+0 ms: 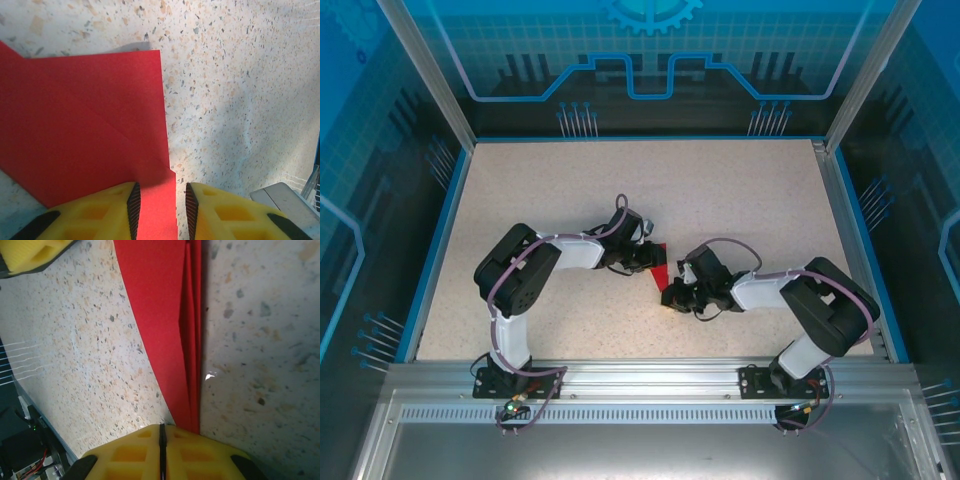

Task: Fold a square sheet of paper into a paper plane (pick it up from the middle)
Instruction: Fold the wing for the fifth time at the center of the table.

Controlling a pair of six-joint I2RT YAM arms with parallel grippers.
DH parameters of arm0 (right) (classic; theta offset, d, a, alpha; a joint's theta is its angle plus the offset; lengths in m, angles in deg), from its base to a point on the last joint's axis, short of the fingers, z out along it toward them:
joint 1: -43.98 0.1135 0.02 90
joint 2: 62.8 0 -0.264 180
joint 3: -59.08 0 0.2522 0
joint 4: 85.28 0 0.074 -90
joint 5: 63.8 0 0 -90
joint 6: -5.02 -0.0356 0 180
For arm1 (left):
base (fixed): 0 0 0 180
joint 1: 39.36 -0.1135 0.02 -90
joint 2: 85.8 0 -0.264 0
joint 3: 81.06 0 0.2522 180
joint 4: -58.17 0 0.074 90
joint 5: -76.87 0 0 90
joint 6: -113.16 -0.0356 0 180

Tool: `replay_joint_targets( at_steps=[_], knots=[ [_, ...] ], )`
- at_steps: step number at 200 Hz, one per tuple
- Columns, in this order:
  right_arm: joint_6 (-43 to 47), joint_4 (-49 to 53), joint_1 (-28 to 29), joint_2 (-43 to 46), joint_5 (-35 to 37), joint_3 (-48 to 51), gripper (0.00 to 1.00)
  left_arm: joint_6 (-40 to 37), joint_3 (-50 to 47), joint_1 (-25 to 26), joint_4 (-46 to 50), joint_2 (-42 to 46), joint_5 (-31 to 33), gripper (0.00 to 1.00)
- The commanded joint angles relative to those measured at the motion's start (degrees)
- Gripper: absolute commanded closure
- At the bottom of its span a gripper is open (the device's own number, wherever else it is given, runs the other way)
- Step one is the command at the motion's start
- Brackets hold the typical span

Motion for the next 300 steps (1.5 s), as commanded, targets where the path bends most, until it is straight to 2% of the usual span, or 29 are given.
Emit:
replay_joint_targets(
  at_steps=[1, 81, 120, 178, 210, 243, 300],
  knots=[
    [-0.3, 2.4, -0.3, -1.1, -0.9, 4.8, 0.9, -1.3, 0.3, 0.3, 3.2, -3.3, 1.2, 0.67],
    [0.1, 5.8, -1.7, 6.3, -1.4, 6.4, 0.89, -1.6, 0.8, 0.2, 4.0, -3.2, 1.5, 0.67],
    [1.9, 8.7, -3.1, 11.3, -1.3, 2.6, 0.86, -1.5, 1.1, 0.2, 4.1, -3.1, 1.3, 0.67],
    [0.6, 5.1, -2.3, 1.9, -1.7, -5.3, 0.84, -1.4, 1.0, 0.3, 4.2, -3.1, 1.2, 0.67],
    [0.2, 4.2, -2.6, -1.8, -1.3, -2.8, 0.84, -1.5, 1.0, 0.2, 4.3, -3.0, 1.3, 0.66],
    [0.3, 4.5, -2.6, -1.5, -0.3, 0.9, 0.84, -1.3, 1.0, 0.3, 4.3, -3.3, 1.3, 0.66],
    [-0.9, 6.6, -2.3, -2.7, 1.8, 0.5, 0.84, -0.7, -0.3, 0.3, 1.4, -2.8, 0.9, 0.66]
  ],
)
